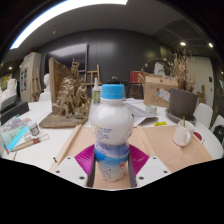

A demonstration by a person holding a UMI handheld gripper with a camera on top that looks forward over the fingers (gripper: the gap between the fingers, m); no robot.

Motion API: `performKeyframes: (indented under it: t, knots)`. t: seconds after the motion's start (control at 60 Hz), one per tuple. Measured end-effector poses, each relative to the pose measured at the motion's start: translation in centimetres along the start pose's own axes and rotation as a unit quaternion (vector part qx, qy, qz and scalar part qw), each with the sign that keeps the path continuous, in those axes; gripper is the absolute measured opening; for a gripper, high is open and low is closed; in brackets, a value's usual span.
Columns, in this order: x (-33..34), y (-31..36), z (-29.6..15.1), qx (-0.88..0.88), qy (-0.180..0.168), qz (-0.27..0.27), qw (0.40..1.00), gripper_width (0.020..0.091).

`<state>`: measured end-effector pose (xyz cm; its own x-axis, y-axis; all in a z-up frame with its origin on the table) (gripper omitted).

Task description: Pour water

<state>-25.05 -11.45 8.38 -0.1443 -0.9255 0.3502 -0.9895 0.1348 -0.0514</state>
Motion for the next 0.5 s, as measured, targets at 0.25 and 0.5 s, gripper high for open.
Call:
performKeyframes:
  t: [0.25,0.5]
  knots:
    - [0.1,0.0,-0.1,0.0,0.002,-0.014,1.0,0.0354]
    - [0.1,-3.5,-7.8,-0.211,0.011,-0.084,0.974,0.0353]
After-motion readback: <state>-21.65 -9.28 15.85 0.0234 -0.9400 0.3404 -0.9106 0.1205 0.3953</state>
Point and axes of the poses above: the point between the fingertips, and its own axes, seen from behind it with the camera up: y to the left, z down, x backward, against the way the camera looks, the point moved 9 cm from there along x, backward, against the way the camera looks, and after that the axes turned 8 degrees about z, right-handed, at the moved point
